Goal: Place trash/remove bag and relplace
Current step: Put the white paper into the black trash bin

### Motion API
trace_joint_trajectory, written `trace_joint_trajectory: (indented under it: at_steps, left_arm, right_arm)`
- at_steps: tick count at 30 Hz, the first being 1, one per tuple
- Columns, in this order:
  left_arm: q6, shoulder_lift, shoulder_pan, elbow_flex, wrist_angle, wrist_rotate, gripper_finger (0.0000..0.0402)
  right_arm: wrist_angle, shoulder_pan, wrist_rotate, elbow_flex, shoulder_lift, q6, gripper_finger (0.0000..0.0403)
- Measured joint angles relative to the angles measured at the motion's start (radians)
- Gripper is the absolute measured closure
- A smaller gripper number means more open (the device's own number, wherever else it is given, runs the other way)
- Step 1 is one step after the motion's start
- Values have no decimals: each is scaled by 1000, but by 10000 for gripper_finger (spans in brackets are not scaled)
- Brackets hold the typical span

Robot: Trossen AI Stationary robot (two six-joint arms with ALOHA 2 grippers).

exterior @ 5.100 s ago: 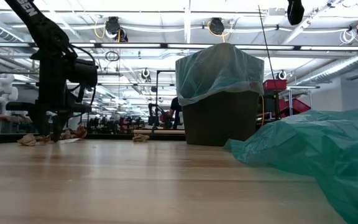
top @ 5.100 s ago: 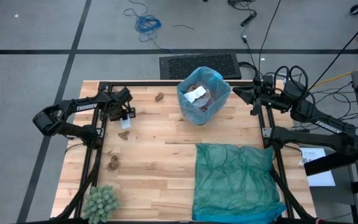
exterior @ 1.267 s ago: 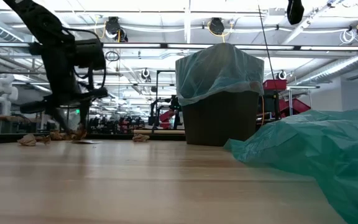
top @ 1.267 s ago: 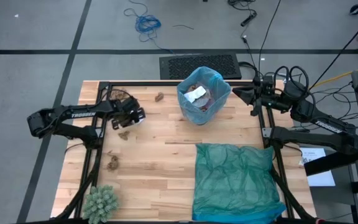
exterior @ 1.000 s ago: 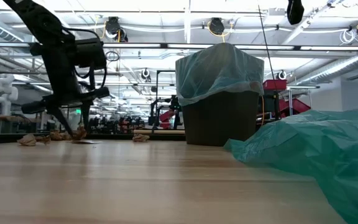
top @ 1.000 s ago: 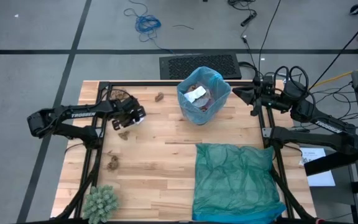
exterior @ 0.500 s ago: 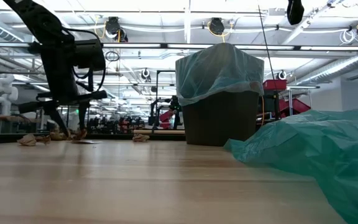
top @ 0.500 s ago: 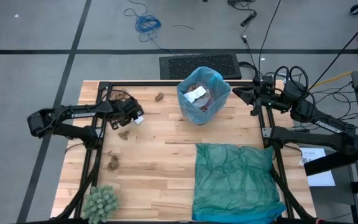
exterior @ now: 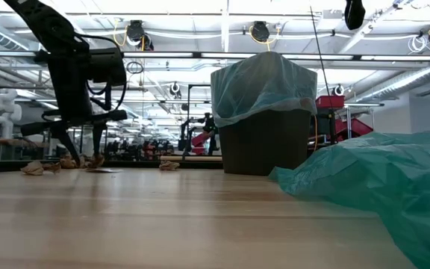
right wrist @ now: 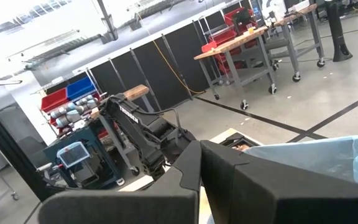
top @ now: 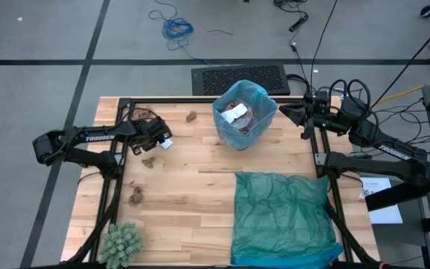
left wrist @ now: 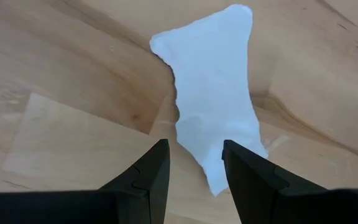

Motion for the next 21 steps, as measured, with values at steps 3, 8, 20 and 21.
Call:
trace_joint_trajectory:
  at_steps: [3,8,20,21]
  left_arm:
    - [0,0,0,0,0,1,256]
    - [-1,0,0,0,1,39,256]
    - [-52,0,0,0,41,46,256]
    - [-70,0,0,0,39,32,256]
  right_arm:
    - [0,0,0,0,0,-7,403]
    - [0,0,0,0,0,-13,403]
    - [0,0,0,0,0,-27,403]
    - [0,0,0,0,0,-27,403]
